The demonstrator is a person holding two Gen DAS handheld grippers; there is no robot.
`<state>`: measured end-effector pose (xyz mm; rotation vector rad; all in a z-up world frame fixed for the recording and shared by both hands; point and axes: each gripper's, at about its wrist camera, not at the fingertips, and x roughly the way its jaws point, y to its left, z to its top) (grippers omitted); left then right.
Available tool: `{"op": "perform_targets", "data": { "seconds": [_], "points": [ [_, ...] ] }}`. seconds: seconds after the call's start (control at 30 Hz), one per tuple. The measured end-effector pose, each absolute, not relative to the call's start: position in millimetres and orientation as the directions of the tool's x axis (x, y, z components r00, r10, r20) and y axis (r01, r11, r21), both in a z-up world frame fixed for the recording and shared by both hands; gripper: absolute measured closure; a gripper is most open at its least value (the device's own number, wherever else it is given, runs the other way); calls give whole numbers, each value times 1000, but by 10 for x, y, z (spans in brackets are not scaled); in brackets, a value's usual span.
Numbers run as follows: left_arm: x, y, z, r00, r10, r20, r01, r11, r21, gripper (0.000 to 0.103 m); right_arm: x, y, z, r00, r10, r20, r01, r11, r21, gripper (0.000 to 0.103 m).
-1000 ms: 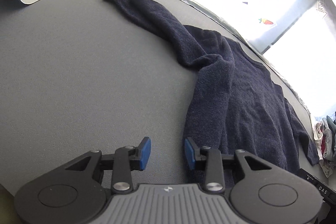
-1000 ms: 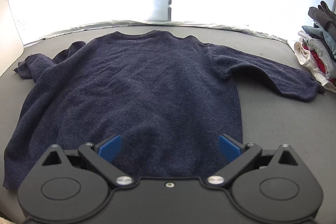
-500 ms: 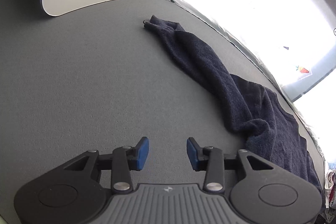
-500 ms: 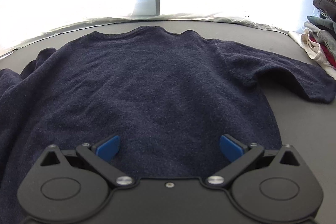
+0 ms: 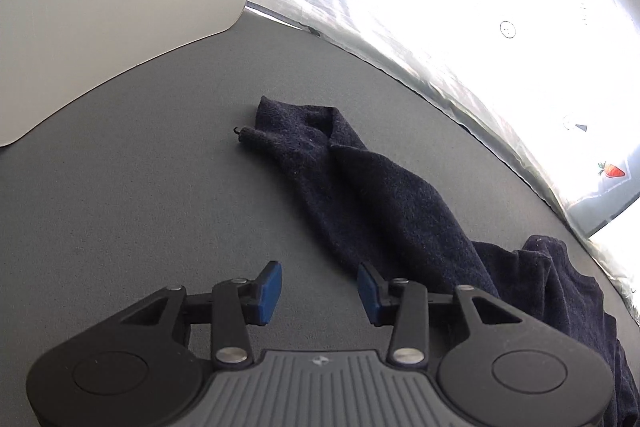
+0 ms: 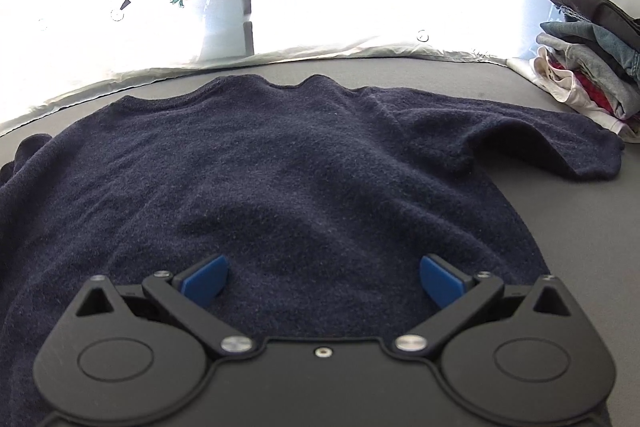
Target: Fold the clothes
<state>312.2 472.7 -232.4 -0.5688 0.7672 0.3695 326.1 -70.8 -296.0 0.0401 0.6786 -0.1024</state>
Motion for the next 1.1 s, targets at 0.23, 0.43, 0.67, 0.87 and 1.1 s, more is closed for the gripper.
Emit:
{"op": "perform_targets", "data": {
  "seconds": [0.23, 0.43, 0.67, 0.87, 1.1],
  "points": [
    [3543, 4915, -2447, 671, 180, -720, -515, 811, -277, 58, 3269, -693, -2960, 772, -89, -629, 116, 993, 2, 0],
    [3722, 4893, -2503, 682, 217, -699, -499, 836, -227, 56, 3292, -693, -2963, 772, -94, -629, 122, 992, 2, 0],
    [3686, 4957, -2430, 682, 216, -699, -506, 829, -238, 90, 3295, -684, -2961, 772, -95, -629, 123, 992, 2, 0],
    [3368, 5120, -2004, 699, 301, -648, -549, 807, -217, 91, 3295, -682, -2965, 772, -94, -628, 123, 992, 2, 0],
    [2763, 5344, -1509, 671, 460, -582, -651, 741, -165, 91, 3301, -679, -2968, 772, -95, -628, 124, 992, 2, 0]
  ]
}}
